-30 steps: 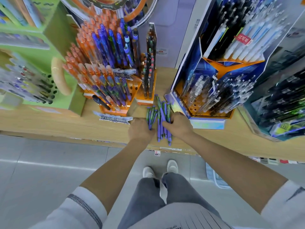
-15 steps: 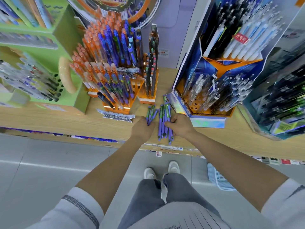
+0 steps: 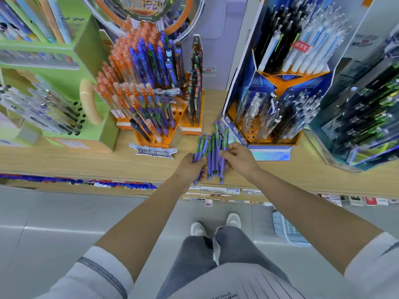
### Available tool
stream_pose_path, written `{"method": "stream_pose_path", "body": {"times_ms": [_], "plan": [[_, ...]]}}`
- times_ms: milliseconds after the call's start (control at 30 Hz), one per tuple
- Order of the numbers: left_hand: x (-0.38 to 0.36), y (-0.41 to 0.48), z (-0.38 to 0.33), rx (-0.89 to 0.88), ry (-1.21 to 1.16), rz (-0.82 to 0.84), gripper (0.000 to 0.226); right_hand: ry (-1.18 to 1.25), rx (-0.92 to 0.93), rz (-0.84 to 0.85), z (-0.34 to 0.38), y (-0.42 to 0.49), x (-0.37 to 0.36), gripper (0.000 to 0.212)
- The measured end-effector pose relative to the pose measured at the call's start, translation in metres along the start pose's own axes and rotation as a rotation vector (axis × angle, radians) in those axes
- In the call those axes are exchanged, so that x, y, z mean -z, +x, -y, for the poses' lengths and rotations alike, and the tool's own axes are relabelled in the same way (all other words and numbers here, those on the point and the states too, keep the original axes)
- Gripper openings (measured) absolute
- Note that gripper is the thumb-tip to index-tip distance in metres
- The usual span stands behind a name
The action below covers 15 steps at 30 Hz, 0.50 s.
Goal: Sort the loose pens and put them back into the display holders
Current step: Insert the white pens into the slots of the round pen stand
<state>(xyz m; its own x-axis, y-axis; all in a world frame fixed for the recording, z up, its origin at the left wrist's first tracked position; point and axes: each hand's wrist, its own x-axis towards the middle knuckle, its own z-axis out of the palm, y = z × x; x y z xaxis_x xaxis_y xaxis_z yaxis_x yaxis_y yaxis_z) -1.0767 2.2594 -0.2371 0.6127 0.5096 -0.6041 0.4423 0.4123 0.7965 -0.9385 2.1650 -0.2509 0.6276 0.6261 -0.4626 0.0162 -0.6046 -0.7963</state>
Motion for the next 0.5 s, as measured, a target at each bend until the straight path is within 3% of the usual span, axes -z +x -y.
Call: {"method": "stream_pose_path", "body": {"times_ms": [233, 500], "plan": [[-0.016, -0.021, -0.004, -0.119, 0.16, 0.004, 0.009, 0.139, 0.145, 0.01, -0.01, -0.039, 0.03, 0.02], [-0.085, -0.039, 0.005, -0.366, 0.421, 0.034, 0.005, 0.275, 0.24, -0.073, -0.041, -0.092, 0.1, 0.011]]}}
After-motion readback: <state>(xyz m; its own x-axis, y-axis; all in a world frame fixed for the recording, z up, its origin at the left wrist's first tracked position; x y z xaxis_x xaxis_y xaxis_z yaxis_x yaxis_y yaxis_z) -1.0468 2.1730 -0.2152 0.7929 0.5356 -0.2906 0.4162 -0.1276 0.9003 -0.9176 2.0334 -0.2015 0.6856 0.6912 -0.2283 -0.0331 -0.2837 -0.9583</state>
